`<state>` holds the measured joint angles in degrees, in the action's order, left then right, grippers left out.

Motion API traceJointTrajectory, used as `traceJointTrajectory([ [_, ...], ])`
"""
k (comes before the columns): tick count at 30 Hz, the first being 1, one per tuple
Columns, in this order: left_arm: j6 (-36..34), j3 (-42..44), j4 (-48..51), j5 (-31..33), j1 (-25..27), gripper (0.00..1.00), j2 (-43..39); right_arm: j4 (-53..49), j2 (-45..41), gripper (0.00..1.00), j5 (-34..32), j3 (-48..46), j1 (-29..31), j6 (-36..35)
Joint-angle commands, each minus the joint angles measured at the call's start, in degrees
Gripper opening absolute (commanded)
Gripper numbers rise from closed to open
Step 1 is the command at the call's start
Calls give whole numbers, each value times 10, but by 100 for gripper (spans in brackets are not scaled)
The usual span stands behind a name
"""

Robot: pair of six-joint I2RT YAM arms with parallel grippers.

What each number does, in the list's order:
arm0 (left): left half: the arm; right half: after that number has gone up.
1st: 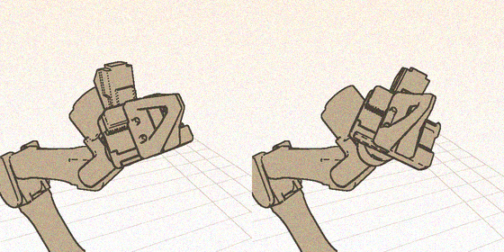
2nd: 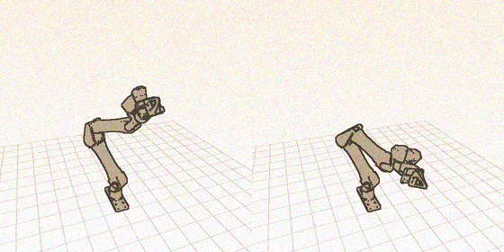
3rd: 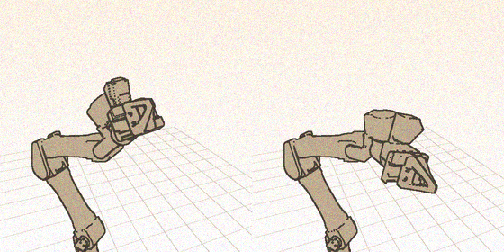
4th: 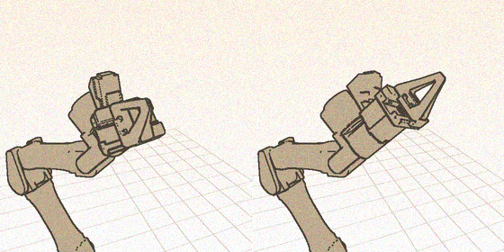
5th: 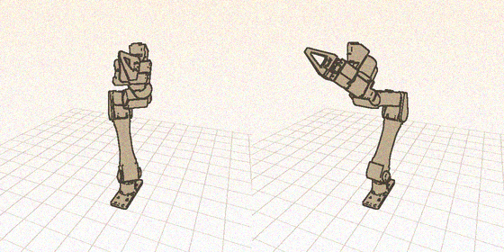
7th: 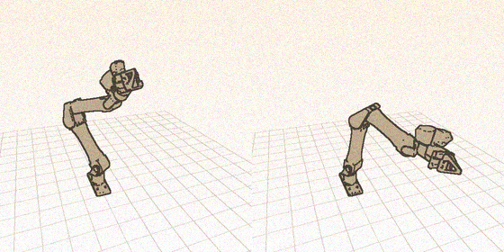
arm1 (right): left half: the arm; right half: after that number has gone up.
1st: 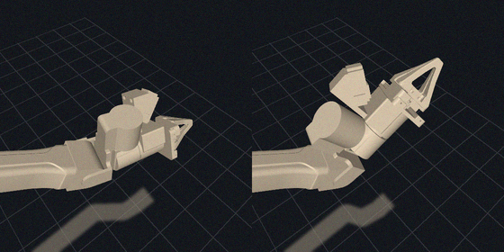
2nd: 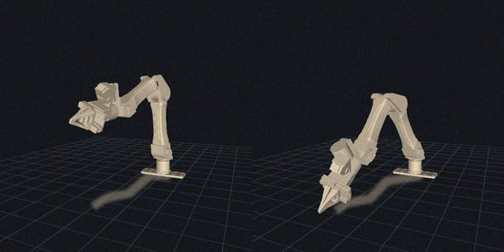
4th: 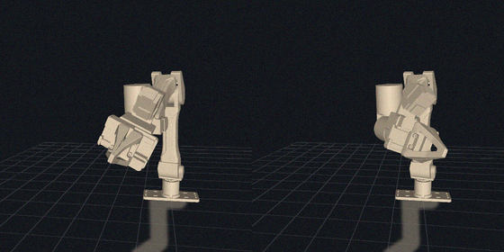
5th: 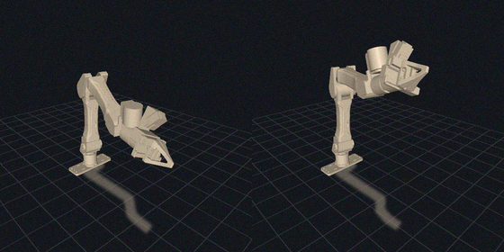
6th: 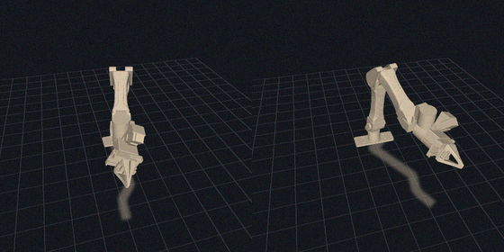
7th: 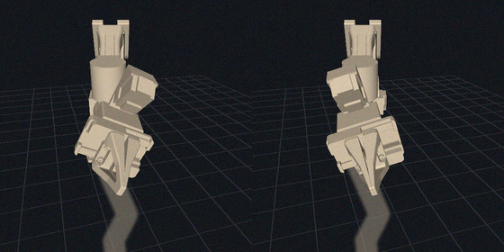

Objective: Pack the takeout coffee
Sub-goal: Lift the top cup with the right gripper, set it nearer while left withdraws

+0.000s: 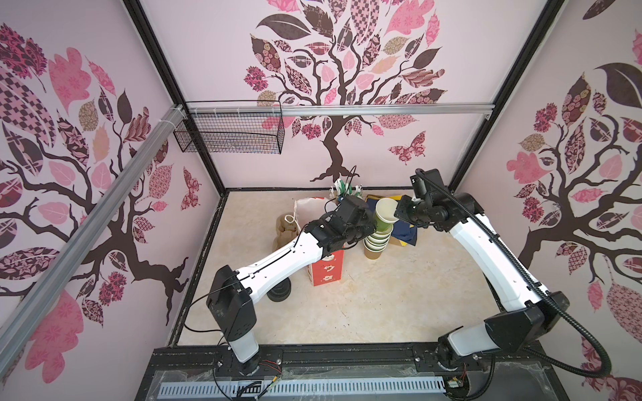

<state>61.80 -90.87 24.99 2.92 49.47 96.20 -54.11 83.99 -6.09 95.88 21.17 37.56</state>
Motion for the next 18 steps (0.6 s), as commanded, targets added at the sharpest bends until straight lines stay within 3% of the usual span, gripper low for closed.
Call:
traceJointTrajectory([
  [1,-38,-41,-25,11,12,38,-40,-26,-36,0,-21,47,-2,18],
  [7,-79,-41,-30,5,21,41,-90,-105,-39,0,-28,128,-2,-27],
  [12,-155,-34,-28,7,20,46,-147,-187,-50,0,-12,168,2,-75],
  [18,-232,-62,37,69,8,50,-206,-250,-67,0,-43,138,111,-82],
])
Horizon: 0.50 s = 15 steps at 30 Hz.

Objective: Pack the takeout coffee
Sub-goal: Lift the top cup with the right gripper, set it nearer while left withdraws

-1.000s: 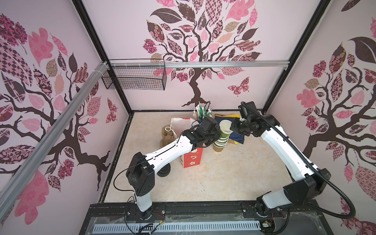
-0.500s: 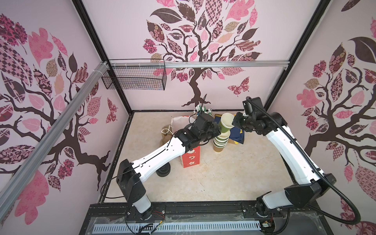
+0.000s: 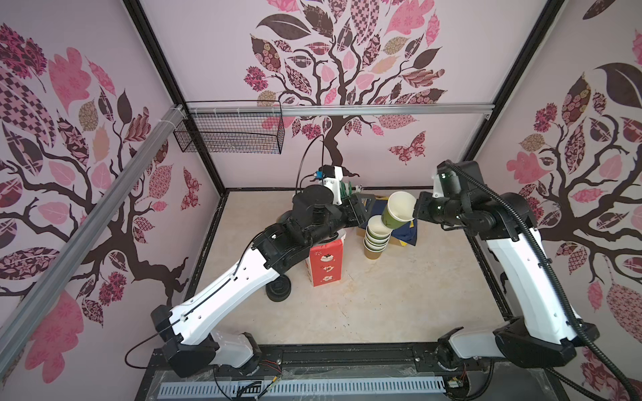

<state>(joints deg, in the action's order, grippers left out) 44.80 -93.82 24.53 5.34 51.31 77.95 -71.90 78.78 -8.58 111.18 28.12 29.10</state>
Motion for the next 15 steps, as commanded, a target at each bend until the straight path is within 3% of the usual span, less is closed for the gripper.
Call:
traceJointTrajectory([
  [1,-63,-35,61,60,-21,50,-35,-69,-26,0,-23,-34,58,8],
  [5,-43,-25,143,116,-72,50,-89,-11,-89,0,4,-167,106,39],
  [10,12,24,245,233,-102,51,-167,104,-166,0,37,-366,132,65],
  [15,114,121,318,248,-160,52,-245,199,-197,0,26,-500,139,61],
])
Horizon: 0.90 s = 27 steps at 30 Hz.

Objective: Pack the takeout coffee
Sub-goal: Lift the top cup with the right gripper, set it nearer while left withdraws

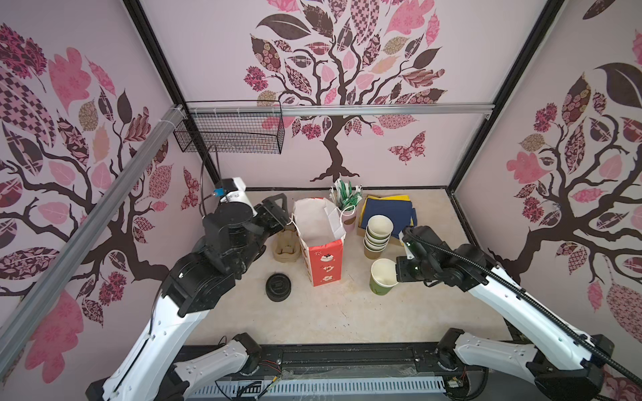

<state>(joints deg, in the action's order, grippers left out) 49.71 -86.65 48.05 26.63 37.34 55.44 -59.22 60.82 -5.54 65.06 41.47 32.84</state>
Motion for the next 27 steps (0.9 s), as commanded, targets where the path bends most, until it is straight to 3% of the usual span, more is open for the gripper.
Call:
traceJointTrajectory([
  [1,84,72,93,39,-28,52,-34,90,-23,0,-8,-59,7,22],
  [11,226,223,141,55,-42,52,-125,229,-32,0,-21,-195,11,-6],
  [17,238,239,149,47,-42,52,-130,240,-17,0,-29,-218,11,-12],
  [22,234,239,151,51,-42,52,-127,238,-9,9,-34,-219,11,-17],
  [27,234,243,149,47,-42,52,-122,242,3,10,-32,-224,10,-15],
])
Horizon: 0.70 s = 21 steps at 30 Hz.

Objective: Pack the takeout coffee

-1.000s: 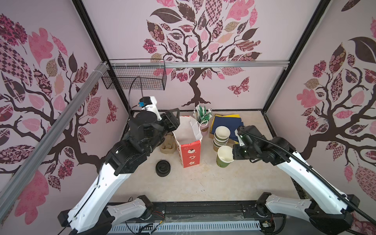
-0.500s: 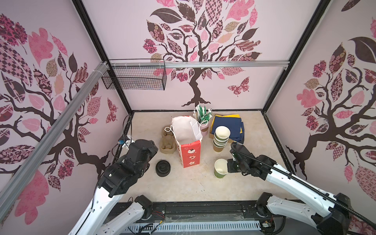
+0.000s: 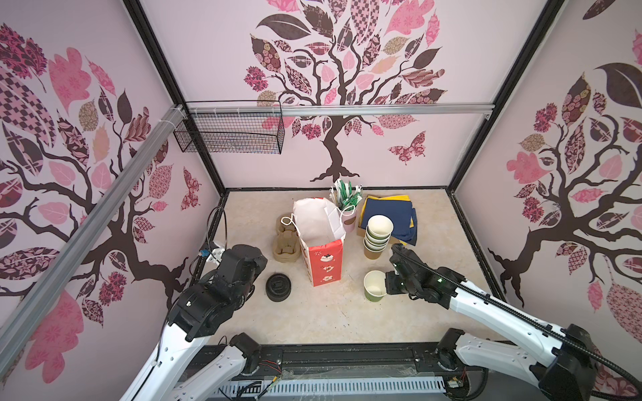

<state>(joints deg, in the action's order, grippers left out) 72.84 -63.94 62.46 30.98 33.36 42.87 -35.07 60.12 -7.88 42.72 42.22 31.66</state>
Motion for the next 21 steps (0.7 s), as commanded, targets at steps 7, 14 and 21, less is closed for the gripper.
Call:
traceJointTrajectory([
  [7,-15,8,4,3,-3,52,13,-16,18,21,-12,9,3,1],
  [14,-68,-4,19,-36,-17,58,44,-91,-23,51,-42,116,3,28],
  [21,-142,89,47,-269,-212,58,54,-126,-43,53,-105,167,3,50],
])
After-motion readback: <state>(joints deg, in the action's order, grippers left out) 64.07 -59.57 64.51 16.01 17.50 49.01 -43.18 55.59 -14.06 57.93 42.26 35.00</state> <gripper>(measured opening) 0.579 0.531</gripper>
